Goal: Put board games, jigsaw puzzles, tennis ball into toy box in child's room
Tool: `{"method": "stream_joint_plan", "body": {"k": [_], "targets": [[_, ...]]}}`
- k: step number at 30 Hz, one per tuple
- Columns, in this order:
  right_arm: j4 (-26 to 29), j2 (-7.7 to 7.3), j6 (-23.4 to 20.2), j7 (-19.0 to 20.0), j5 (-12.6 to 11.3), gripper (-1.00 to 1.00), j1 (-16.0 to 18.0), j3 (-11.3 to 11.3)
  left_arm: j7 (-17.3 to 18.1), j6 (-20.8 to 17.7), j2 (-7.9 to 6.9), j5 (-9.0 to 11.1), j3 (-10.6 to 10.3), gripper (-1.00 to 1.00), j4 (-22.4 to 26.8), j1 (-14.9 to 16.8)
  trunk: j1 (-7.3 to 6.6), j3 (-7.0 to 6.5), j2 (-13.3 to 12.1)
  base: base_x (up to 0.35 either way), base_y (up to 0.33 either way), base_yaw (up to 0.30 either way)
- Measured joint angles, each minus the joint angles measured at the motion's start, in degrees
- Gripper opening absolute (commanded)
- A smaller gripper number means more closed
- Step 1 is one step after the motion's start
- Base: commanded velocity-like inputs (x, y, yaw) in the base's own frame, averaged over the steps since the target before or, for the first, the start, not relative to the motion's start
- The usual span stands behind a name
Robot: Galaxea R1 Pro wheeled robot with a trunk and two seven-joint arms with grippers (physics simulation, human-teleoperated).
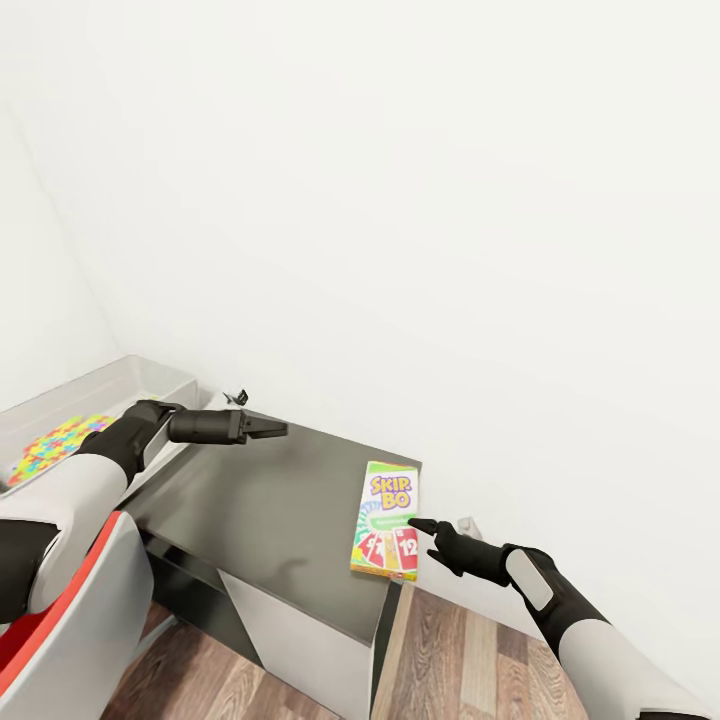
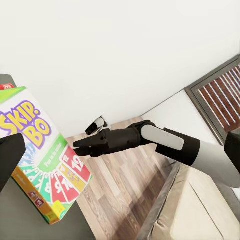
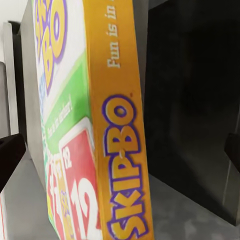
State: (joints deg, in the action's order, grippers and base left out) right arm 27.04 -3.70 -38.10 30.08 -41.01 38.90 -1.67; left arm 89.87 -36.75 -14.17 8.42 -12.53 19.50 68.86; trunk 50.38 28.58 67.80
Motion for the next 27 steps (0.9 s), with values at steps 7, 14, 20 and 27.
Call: {"method": "stream_joint_plan", "body": {"k": [7,14,20,27], "targets": [[0.0,0.00,0.0,0.0,0.0,1.00,0.0,0.0,0.0,0.0,0.04,0.0,0.0,1.00,0.0,0.0,0.00,0.00,0.0,0.000,0.011,0.000],[0.0,0.00,0.0,0.0,0.0,1.00,0.0,0.0,0.0,0.0,0.08,0.0,0.0,1.00,0.0,0.0,0.00,0.00,0.0,0.000,0.042,0.000],[0.0,0.00,0.0,0.0,0.0,1.00,0.0,0.0,0.0,0.0,0.06,0.0,0.0,1.00,0.0,0.0,0.00,0.00,0.0,0.000,0.005,0.000],[0.0,0.00,0.0,0.0,0.0,1.00,0.0,0.0,0.0,0.0,0.06,0.0,0.0,1.00,0.0,0.0,0.00,0.00,0.0,0.000,0.000,0.000]]}}
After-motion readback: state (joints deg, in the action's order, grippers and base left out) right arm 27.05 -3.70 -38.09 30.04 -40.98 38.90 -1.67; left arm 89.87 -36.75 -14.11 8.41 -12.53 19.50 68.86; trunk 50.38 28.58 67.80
